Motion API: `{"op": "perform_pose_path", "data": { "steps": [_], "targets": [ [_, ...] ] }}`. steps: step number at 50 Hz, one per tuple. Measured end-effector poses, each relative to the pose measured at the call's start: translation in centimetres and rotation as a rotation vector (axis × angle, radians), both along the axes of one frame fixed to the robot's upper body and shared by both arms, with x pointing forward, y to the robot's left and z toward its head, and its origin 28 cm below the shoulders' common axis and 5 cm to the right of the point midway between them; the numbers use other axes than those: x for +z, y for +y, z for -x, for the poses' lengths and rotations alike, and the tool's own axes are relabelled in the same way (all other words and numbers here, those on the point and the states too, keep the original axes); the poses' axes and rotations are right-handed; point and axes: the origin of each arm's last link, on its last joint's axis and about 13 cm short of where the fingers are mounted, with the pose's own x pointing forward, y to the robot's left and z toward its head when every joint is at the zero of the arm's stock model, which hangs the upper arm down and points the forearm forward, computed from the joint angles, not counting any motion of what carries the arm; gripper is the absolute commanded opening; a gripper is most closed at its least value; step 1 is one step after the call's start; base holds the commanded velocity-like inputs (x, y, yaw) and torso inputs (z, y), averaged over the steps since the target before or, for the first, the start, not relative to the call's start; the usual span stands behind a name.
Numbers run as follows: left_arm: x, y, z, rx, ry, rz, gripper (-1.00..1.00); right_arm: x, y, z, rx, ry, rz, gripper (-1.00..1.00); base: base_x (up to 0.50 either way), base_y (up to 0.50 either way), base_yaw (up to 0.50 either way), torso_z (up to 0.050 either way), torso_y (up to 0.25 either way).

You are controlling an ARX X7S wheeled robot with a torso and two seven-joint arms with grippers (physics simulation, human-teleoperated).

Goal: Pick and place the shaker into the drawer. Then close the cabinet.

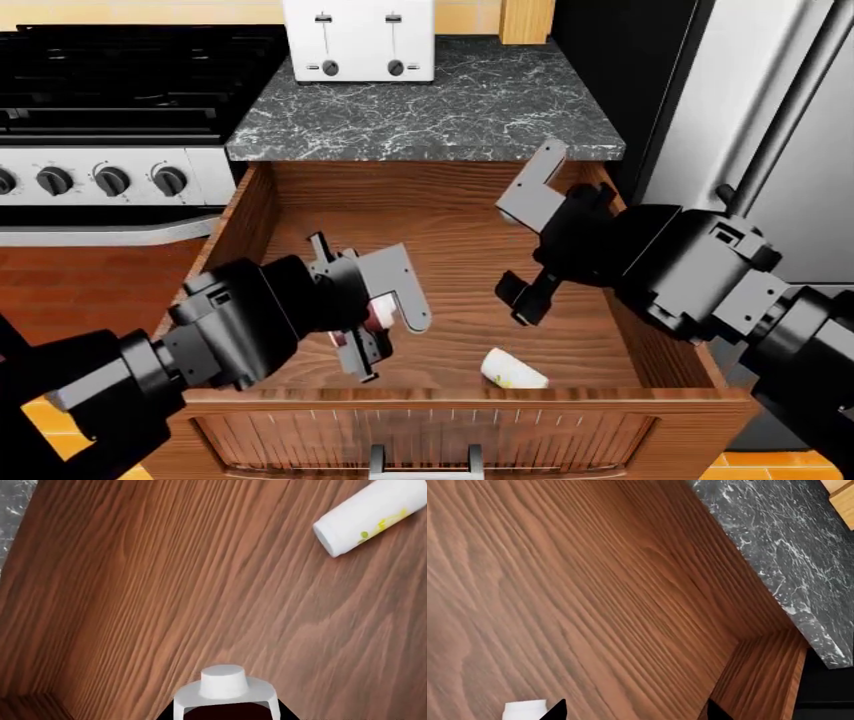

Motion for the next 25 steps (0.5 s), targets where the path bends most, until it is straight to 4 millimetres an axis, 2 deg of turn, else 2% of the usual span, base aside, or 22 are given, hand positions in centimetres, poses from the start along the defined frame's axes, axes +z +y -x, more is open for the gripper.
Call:
{"op": "perform_pose_path", "data": {
  "steps": [4,5,14,25],
  "targets": [
    [-0.2,0.0,0.0,0.001,0.004,-0.003,-1.0,0.1,0.0,0.0,-0.002,-0.004,-0.002,1.0,0.0,0.0,0.0,0.0,0.0],
    [-0.2,0.0,-0.1,0.001,0.005,-0.004,1.0,0.1,0.0,0.0,-0.003,-0.005,-0.002,1.0,0.0,0.0,0.0,0.0,0.0],
    [-0.2,-0.1,-0.3,0.01,-0.001,-0.003,1.0,0.3,-0.1,0.0,-0.006,-0.012,-0.004,1.0,0.0,0.0,0.0,0.0,0.0],
    [0.8,0.0,-0.6,0.029,-0.039,0.017,1.0,0.5,-0.2,0.1,-0.01,-0.02,-0.003,1.0,0.0,0.0,0.0,0.0,0.0]
  ]
}}
